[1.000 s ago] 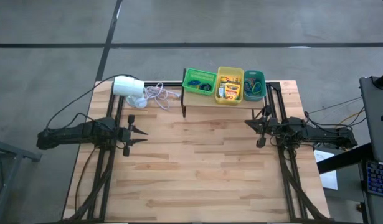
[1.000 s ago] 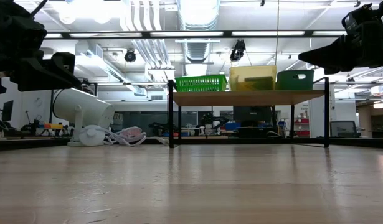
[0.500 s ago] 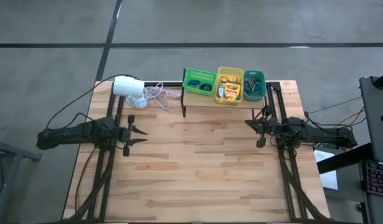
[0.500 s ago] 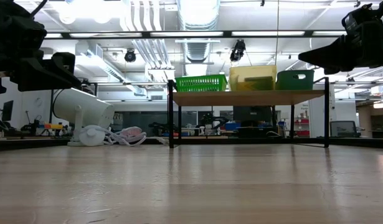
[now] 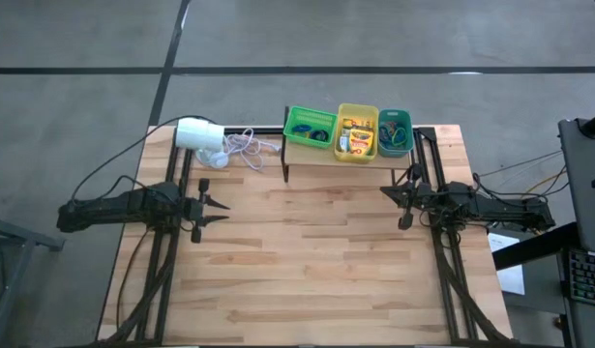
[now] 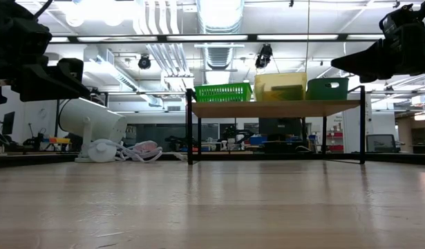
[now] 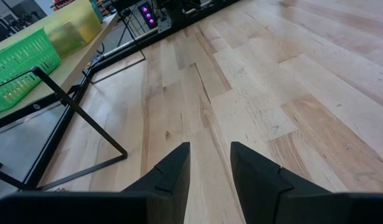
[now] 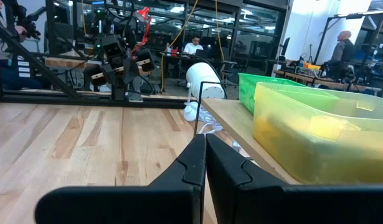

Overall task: Pick & Place Office Desk Supplies
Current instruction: Return to Home Position

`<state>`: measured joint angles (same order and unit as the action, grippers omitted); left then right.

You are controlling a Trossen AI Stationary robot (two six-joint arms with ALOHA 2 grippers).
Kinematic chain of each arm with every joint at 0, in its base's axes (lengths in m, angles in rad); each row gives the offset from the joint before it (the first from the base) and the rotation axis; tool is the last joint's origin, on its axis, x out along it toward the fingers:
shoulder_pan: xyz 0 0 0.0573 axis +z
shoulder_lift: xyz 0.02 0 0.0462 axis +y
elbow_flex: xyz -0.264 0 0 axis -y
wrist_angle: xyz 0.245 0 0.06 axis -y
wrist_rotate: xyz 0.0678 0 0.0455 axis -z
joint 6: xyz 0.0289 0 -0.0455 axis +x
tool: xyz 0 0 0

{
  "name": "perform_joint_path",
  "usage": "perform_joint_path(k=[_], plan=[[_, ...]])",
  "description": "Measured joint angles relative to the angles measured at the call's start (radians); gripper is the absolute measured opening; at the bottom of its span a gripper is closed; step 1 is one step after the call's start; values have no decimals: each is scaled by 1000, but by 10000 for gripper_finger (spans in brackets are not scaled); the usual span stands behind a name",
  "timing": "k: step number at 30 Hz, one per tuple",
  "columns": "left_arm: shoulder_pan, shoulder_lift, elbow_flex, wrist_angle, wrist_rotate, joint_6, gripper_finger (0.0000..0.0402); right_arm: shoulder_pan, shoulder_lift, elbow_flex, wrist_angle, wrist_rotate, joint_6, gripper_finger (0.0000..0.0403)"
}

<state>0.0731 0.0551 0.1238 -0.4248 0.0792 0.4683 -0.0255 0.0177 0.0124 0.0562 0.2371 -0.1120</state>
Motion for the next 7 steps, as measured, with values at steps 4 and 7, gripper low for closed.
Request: perform_joint_path(k=[4, 7], plan=[[0, 0, 0, 0, 0, 0, 118, 0, 0, 0, 0, 0, 0, 8], [0, 0, 0, 0, 0, 0, 118, 0, 0, 0, 0, 0, 0, 8]])
